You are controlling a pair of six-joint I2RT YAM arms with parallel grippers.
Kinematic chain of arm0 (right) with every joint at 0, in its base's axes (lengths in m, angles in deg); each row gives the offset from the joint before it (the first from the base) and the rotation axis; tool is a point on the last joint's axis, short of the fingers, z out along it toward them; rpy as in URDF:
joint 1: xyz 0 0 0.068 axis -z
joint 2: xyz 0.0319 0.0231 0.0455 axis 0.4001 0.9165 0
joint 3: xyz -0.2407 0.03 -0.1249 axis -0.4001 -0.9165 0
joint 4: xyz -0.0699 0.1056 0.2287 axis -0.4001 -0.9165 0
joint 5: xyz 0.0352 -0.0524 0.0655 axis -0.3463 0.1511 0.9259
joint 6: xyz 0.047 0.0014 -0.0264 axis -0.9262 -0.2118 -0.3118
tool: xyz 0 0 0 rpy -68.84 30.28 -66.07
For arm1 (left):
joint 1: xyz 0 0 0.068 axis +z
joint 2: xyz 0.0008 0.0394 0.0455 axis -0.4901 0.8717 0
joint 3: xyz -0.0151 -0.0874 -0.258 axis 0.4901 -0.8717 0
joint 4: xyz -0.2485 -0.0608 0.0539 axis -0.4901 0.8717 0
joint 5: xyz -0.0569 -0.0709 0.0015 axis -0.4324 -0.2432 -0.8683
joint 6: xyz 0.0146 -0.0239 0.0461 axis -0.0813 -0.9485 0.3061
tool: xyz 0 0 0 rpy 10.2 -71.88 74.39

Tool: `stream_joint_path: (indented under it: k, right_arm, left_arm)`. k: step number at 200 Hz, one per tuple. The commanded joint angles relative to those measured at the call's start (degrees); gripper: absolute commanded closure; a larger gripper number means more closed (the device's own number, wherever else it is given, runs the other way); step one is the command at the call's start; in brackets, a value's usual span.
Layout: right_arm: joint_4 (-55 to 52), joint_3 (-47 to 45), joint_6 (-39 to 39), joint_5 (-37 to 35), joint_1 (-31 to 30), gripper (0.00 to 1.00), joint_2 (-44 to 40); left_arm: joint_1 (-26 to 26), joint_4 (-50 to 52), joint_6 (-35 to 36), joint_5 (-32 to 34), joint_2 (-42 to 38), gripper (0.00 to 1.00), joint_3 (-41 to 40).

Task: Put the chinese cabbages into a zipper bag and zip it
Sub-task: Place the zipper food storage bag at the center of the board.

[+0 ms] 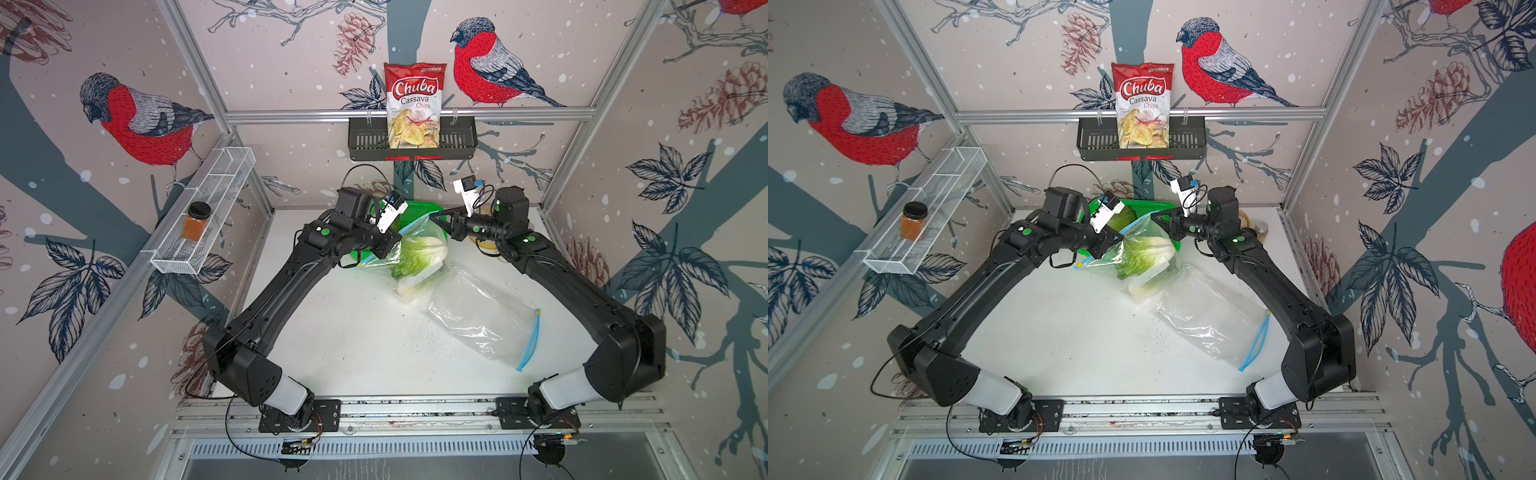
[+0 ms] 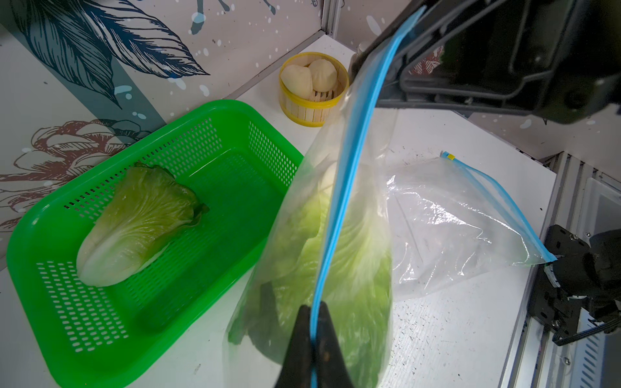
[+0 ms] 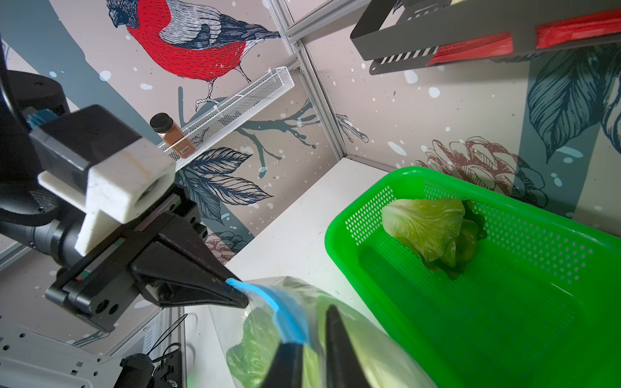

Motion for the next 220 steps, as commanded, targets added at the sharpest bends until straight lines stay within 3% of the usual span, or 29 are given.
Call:
stream_joint_path:
  k: [1,30,35,56,89,124,164,202,220]
  right_arm:
    - [0.0,1.2,0.7,0.4,0.0,0.58,-0.4]
    - [-2.3,3.0,0.3,-1.3,0.0,0.31,-0.8]
    - [-2.7,3.3,0.1,-1.6,0.0,0.2,-0.9]
    - [-3.5,3.9,-1.1,-1.9,0.0,0.0,-1.1]
    - [-5.4,4.4,-2.5,-2.9,-0.5,0.0,-1.3]
    - [-6.4,2.9,-2.8,-3.6,-1.3,0.0,-2.3]
    - [-5.9,0.9,-3.7,-4.0,-1.3,0.0,-3.3]
    - [-5.2,-1.3,-4.3,-5.0,-1.3,0.0,-4.5]
    - [-4.7,-2.7,-4.7,-5.5,-1.3,0.0,-5.0]
  left_arm:
    - [0.1,-1.6,-2.6,-0.2,-2.5,1.0,-1.6]
    - [0.2,-1.2,-7.9,2.8,-7.2,1.0,-4.6]
    - [0.3,-1.1,-9.4,3.3,-8.1,1.0,-4.9]
    - [0.8,-1.3,-15.3,5.0,-11.9,1.0,-6.8]
    - [3.4,1.5,-23.0,9.3,-16.9,1.0,-7.9]
    - [7.3,10.6,-27.4,25.3,-20.0,1.0,-5.3]
    - [11.0,21.4,-25.8,47.1,-17.5,1.0,-0.2]
    - [16.5,23.3,-21.4,59.7,-14.3,1.0,6.5]
    - [16.5,22.4,-18.9,61.3,-12.5,1.0,6.4]
